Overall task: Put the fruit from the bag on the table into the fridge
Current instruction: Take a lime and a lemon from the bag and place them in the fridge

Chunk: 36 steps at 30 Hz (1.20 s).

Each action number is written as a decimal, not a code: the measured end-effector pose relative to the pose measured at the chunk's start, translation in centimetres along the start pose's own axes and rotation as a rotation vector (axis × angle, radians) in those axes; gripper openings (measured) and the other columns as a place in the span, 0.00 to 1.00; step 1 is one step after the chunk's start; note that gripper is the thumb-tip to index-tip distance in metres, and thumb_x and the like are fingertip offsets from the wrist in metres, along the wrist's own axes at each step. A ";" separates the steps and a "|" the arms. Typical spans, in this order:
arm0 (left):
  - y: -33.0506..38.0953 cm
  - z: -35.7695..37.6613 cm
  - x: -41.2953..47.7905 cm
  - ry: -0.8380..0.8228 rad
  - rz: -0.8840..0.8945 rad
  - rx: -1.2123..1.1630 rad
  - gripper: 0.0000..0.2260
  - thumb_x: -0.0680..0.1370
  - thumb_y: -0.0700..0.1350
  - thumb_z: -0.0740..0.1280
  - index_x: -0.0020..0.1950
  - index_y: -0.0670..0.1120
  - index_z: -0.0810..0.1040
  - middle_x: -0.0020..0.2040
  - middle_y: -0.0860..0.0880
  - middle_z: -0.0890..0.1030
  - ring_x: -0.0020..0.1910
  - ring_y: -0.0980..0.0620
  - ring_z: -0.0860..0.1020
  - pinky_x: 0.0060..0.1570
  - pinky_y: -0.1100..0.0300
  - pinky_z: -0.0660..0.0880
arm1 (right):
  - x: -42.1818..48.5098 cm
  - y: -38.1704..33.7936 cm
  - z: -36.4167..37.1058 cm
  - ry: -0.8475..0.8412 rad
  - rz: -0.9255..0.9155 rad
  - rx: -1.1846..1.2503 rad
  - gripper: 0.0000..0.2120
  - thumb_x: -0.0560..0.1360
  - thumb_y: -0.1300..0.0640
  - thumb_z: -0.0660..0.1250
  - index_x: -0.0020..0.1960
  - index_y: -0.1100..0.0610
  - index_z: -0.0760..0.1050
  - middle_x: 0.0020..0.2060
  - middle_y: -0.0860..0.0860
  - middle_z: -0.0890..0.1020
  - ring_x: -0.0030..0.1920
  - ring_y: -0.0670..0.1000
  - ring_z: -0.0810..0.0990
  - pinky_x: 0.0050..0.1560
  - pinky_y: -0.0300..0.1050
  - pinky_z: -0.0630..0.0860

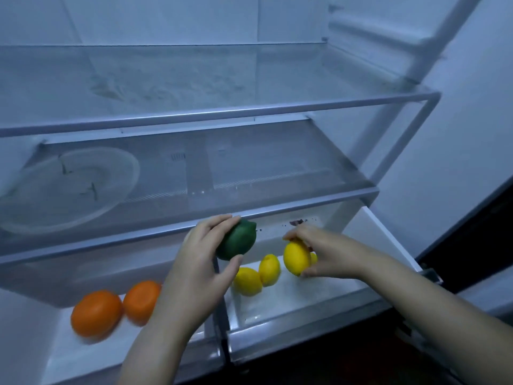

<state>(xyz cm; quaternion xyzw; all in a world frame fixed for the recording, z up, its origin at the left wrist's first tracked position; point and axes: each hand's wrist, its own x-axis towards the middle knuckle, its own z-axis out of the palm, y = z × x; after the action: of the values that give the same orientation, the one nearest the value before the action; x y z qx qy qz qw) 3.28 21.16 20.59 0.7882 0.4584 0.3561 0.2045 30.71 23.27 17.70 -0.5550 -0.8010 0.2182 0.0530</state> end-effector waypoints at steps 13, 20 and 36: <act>-2.5 2.1 -0.5 0.003 -0.040 -0.070 0.24 0.73 0.50 0.68 0.69 0.56 0.70 0.65 0.60 0.70 0.66 0.58 0.68 0.64 0.65 0.65 | 6.8 2.8 2.9 -0.354 0.111 -0.314 0.40 0.69 0.52 0.74 0.74 0.50 0.56 0.70 0.53 0.66 0.66 0.55 0.70 0.60 0.48 0.72; -2.8 2.5 -0.8 -0.003 -0.043 -0.044 0.24 0.73 0.50 0.67 0.69 0.55 0.70 0.65 0.59 0.70 0.65 0.57 0.69 0.63 0.63 0.68 | 7.3 3.8 5.1 -0.361 0.093 -0.280 0.40 0.69 0.51 0.73 0.75 0.50 0.55 0.72 0.52 0.65 0.68 0.54 0.68 0.62 0.48 0.70; -2.9 2.7 -0.8 -0.012 -0.045 -0.008 0.24 0.73 0.49 0.67 0.69 0.54 0.70 0.65 0.59 0.69 0.65 0.59 0.68 0.61 0.66 0.66 | 6.9 3.6 5.4 -0.402 0.038 -0.337 0.39 0.69 0.50 0.74 0.74 0.51 0.57 0.71 0.53 0.64 0.69 0.54 0.64 0.64 0.48 0.67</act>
<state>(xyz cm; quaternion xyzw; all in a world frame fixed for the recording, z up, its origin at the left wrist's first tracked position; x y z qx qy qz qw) 3.34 21.91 16.58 0.7788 0.4735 0.3487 0.2184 29.41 29.04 10.30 -0.5164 -0.8100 0.1884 -0.2043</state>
